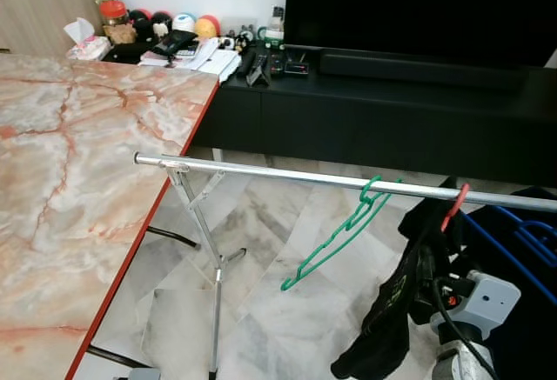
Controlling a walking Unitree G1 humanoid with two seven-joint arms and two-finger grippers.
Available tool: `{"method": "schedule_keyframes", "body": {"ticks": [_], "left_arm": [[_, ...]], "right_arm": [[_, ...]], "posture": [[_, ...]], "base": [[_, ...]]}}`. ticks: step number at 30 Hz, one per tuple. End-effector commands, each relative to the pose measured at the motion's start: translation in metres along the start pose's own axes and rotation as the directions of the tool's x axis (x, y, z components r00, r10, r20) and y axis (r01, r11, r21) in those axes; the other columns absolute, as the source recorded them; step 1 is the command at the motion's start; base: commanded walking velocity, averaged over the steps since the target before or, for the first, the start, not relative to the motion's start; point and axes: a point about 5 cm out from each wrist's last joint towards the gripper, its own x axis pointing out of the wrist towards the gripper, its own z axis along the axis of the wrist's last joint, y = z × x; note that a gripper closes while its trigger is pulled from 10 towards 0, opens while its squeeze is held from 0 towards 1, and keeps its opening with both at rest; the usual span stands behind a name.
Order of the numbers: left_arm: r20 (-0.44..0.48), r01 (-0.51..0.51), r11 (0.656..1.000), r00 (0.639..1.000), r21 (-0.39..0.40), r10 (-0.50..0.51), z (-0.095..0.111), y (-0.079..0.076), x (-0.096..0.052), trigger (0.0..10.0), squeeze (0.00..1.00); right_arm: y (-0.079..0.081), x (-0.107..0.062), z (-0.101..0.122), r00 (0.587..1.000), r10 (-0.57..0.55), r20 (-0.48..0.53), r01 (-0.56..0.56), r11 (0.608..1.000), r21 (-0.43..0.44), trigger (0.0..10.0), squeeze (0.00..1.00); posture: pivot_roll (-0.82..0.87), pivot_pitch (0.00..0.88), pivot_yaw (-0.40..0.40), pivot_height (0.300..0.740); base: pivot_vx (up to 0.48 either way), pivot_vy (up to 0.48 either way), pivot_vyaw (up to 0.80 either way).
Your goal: Hang hanger
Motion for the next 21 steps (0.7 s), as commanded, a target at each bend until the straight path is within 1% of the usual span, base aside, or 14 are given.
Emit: {"method": "schedule_keyframes", "body": {"ticks": [1, 4, 5, 6, 7, 9, 11, 12, 13, 14, 17, 18, 19, 21], "left_arm": [[-0.025, -0.002, 1.000, 1.000, 0.003, 0.002, -0.007, 0.002, -0.002, 10.0, 0.00], [-0.028, -0.002, 1.000, 1.000, 0.007, 0.002, -0.008, 0.003, -0.002, 10.0, 0.00], [-0.029, -0.002, 1.000, 1.000, 0.009, 0.002, -0.008, 0.004, -0.002, 10.0, 0.00], [-0.029, -0.002, 1.000, 1.000, 0.009, 0.002, -0.008, 0.004, -0.002, 10.0, 0.00], [-0.028, -0.003, 1.000, 1.000, 0.007, 0.003, -0.009, 0.004, -0.002, 10.0, 0.00], [-0.025, -0.008, 1.000, 1.000, 0.001, 0.008, -0.009, 0.005, -0.003, 10.0, 0.00], [-0.024, -0.008, 1.000, 1.000, 0.005, 0.008, -0.008, 0.004, -0.002, 10.0, 0.00], [-0.024, -0.008, 1.000, 1.000, 0.005, 0.008, -0.008, 0.004, -0.002, 10.0, 0.00], [-0.021, -0.009, 1.000, 1.000, 0.008, 0.009, -0.007, 0.003, -0.002, 10.0, 0.00], [-0.020, -0.010, 1.000, 1.000, 0.009, 0.010, -0.007, 0.003, -0.002, 10.0, 0.00], [-0.021, -0.006, 1.000, 1.000, 0.012, 0.006, -0.007, 0.001, -0.002, 10.0, 0.00], [-0.021, -0.005, 1.000, 1.000, 0.014, 0.006, -0.007, 0.001, -0.002, 10.0, 0.00], [-0.019, -0.006, 1.000, 1.000, 0.014, 0.006, -0.007, 0.002, -0.002, 10.0, 0.00], [-0.018, -0.007, 1.000, 1.000, 0.013, 0.007, -0.007, 0.002, -0.002, 10.0, 0.00]], "right_arm": [[-0.015, -0.003, 0.004, 0.996, -0.093, 0.019, 0.093, 0.996, -0.012, 10.0, 0.00], [-0.025, 0.001, 0.009, 0.984, -0.177, 0.027, 0.177, 0.984, -0.011, 10.0, 0.00], [-0.028, 0.008, 0.013, 0.977, -0.213, 0.030, 0.213, 0.977, 0.009, 10.0, 0.00], [-0.028, 0.008, 0.013, 0.977, -0.213, 0.030, 0.213, 0.977, 0.009, 10.0, 0.00], [-0.027, 0.011, 0.015, 0.977, -0.210, 0.034, 0.209, 0.978, 0.028, 10.0, 0.00], [-0.020, 0.015, 0.018, 0.986, -0.160, 0.043, 0.159, 0.987, 0.037, 10.0, 0.00], [-0.003, 0.012, 0.014, 0.999, -0.023, 0.044, 0.024, 1.000, -0.021, 10.0, 0.00], [-0.003, 0.012, 0.014, 0.999, -0.023, 0.044, 0.024, 1.000, -0.021, 10.0, 0.00], [0.003, 0.008, 0.013, 0.999, 0.022, 0.050, -0.020, 0.999, -0.041, 10.0, 0.00], [0.005, 0.006, 0.013, 0.998, 0.036, 0.052, -0.033, 0.998, -0.049, 10.0, 0.00], [0.015, 0.001, 0.023, 0.986, 0.101, 0.136, -0.075, 0.980, -0.182, 10.0, 0.00], [0.019, 0.000, 0.030, 0.978, 0.125, 0.169, -0.089, 0.975, -0.205, 10.0, 0.00], [0.024, -0.002, 0.042, 0.967, 0.142, 0.212, -0.101, 0.976, -0.191, 10.0, 0.00], [0.026, -0.004, 0.048, 0.963, 0.150, 0.224, -0.112, 0.978, -0.175, 10.0, 0.00]], "posture": [[-0.03, 0.108, -0.028, 0.740], [-0.03, 0.109, -0.023, 0.740], [-0.03, 0.109, -0.023, 0.740], [-0.03, 0.109, -0.023, 0.740], [-0.03, 0.109, -0.023, 0.740], [-0.03, 0.106, -0.026, 0.740], [-0.03, 0.107, -0.029, 0.740], [-0.03, 0.107, -0.029, 0.740], [-0.02, 0.109, -0.028, 0.740], [-0.02, 0.109, -0.028, 0.740], [-0.03, 0.112, -0.025, 0.740], [-0.03, 0.111, -0.023, 0.740], [-0.03, 0.112, -0.023, 0.740], [-0.03, 0.112, -0.025, 0.740]], "base": [[0.000, 0.000, 0.00], [0.000, 0.000, 0.00], [0.000, 0.000, 0.00], [0.000, 0.000, 0.00], [0.000, 0.000, 0.00], [0.000, 0.000, 0.00], [0.000, 0.000, 0.00], [0.000, 0.000, 0.00], [0.000, 0.000, 0.00], [0.000, 0.000, 0.00], [0.000, 0.000, 0.00], [0.000, 0.000, 0.00], [0.000, 0.000, 0.00], [0.000, 0.000, 0.00]]}}
